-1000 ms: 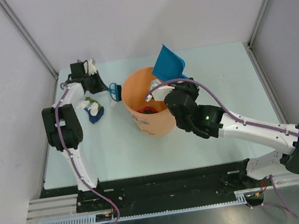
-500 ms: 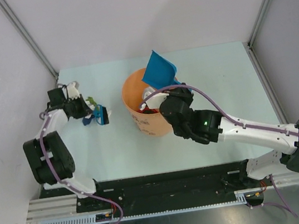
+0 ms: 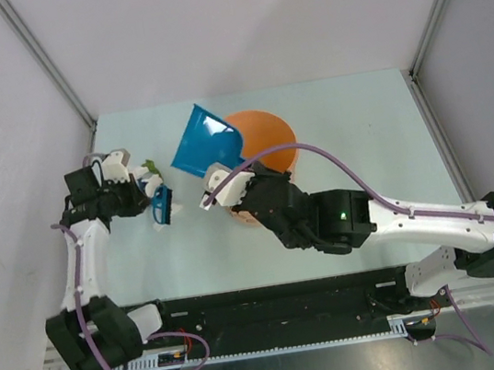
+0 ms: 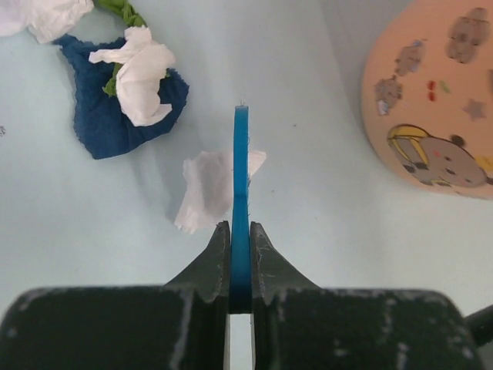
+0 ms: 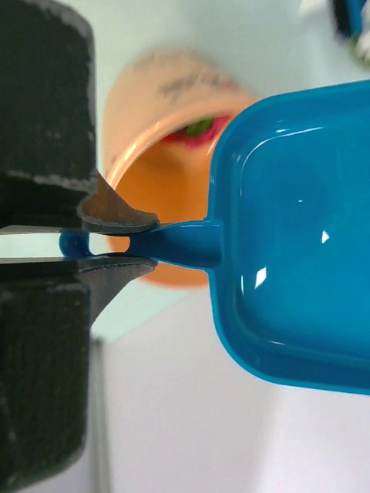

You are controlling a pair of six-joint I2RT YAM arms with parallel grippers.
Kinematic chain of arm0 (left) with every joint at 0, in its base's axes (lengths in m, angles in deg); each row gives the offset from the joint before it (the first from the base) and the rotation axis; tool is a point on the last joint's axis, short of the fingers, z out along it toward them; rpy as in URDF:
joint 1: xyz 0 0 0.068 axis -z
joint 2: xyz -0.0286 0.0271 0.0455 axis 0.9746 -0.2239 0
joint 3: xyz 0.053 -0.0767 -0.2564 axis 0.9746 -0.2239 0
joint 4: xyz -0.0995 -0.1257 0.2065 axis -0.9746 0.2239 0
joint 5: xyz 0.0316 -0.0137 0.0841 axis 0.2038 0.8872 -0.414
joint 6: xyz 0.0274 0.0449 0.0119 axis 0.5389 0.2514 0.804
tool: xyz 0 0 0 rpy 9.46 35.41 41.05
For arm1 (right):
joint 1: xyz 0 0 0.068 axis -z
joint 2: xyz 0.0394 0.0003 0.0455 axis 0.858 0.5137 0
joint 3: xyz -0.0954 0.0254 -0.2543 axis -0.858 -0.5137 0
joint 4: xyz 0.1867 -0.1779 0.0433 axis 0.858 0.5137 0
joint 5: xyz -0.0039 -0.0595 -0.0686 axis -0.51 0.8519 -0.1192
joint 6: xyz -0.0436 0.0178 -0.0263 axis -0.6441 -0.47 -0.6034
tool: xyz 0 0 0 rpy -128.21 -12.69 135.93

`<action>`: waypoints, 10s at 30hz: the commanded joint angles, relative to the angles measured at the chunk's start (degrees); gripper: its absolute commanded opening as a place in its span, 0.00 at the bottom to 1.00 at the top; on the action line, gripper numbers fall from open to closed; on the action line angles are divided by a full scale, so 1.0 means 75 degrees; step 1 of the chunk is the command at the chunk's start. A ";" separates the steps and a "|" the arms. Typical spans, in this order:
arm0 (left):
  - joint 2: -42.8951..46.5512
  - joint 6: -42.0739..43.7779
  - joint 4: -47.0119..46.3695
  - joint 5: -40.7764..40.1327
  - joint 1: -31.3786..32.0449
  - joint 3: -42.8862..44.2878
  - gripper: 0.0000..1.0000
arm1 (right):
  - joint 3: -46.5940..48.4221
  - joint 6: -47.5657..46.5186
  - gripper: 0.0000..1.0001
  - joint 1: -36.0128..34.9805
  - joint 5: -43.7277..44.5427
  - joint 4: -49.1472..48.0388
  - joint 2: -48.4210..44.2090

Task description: Sweep away the paper scraps from the table

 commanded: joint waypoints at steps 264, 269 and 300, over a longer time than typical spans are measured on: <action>0.0527 0.4061 0.4480 0.0399 0.2177 0.0701 0.00 | -0.0560 0.4312 0.00 0.1255 -0.6152 -0.0764 0.4261; 0.0947 0.3886 0.4480 -0.0456 0.1792 0.1249 0.00 | -0.1041 0.4207 0.00 0.1150 -0.6094 -0.0578 0.3885; 0.0737 0.4002 0.3953 -0.1466 0.0723 0.1615 0.00 | 0.3493 0.4207 0.00 0.1627 -0.3368 0.5423 0.1423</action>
